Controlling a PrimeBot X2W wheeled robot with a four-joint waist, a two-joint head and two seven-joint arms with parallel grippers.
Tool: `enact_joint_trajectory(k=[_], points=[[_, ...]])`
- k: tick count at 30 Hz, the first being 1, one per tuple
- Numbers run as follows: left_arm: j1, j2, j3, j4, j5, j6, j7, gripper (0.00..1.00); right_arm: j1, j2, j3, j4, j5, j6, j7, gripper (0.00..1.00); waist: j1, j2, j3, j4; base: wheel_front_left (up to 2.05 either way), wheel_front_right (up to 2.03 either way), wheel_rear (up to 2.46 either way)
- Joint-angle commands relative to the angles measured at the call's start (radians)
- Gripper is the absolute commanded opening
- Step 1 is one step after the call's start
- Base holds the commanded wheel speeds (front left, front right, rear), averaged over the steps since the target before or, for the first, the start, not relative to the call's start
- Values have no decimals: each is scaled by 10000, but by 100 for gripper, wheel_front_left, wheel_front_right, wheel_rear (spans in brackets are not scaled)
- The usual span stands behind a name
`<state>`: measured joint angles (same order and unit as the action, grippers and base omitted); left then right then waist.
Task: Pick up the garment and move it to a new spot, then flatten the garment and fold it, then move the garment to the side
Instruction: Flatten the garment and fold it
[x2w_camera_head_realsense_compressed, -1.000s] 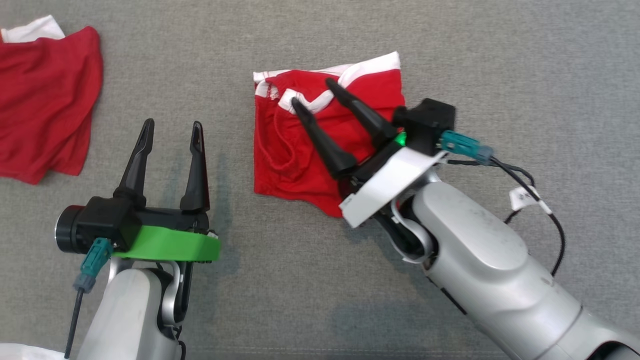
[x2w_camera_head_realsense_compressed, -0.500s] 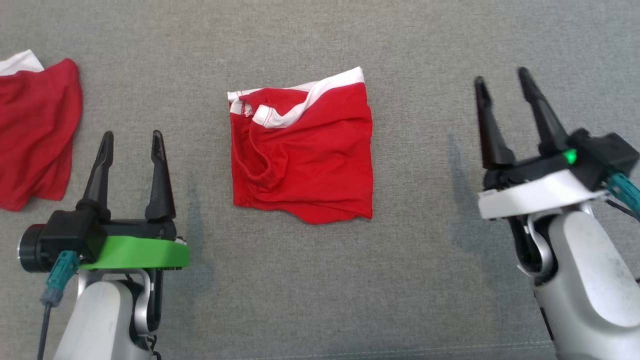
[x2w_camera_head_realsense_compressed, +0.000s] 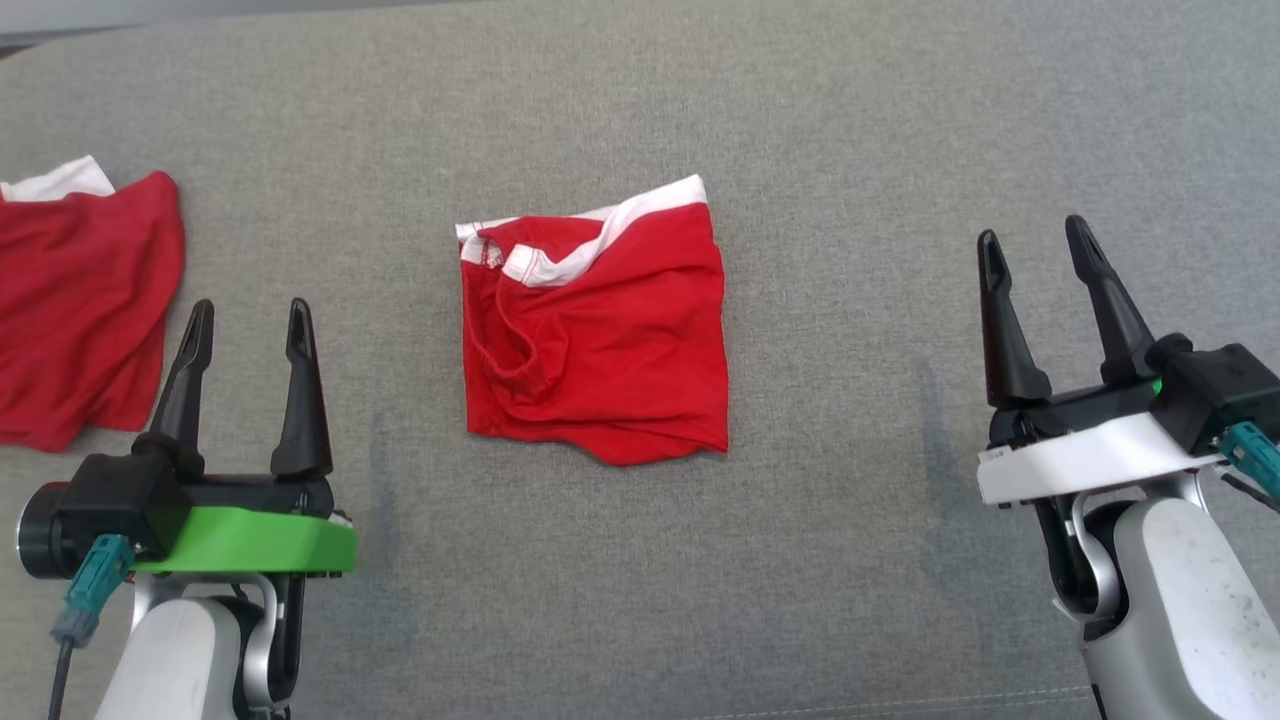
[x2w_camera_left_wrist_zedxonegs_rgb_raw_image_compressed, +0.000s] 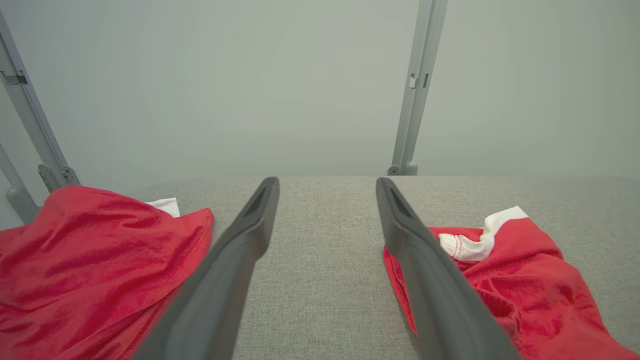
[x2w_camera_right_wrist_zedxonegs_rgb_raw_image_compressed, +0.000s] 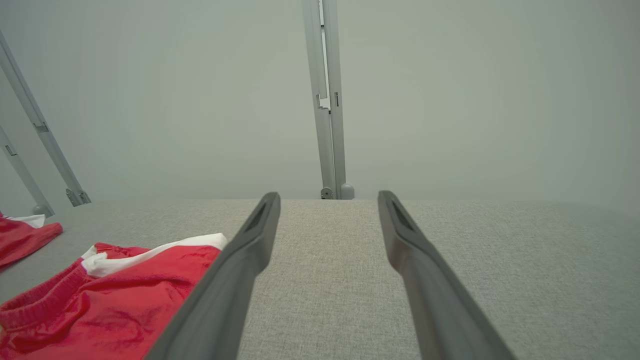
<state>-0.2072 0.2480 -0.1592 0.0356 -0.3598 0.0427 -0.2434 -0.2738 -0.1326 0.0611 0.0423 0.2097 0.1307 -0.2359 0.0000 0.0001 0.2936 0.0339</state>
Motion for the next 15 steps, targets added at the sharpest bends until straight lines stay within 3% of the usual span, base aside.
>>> enact_joint_trajectory(k=[1,15], points=[[215,143,35,9,-49,-88,9,100,240,-1,-13,-15,-106,0,63,100,0,-1,-409,16,0,0,0],[1135,354,-104,44,-169,-46,209,100,1315,-47,25,15,-82,0,465,100,0,-1,-1609,-42,0,0,0]])
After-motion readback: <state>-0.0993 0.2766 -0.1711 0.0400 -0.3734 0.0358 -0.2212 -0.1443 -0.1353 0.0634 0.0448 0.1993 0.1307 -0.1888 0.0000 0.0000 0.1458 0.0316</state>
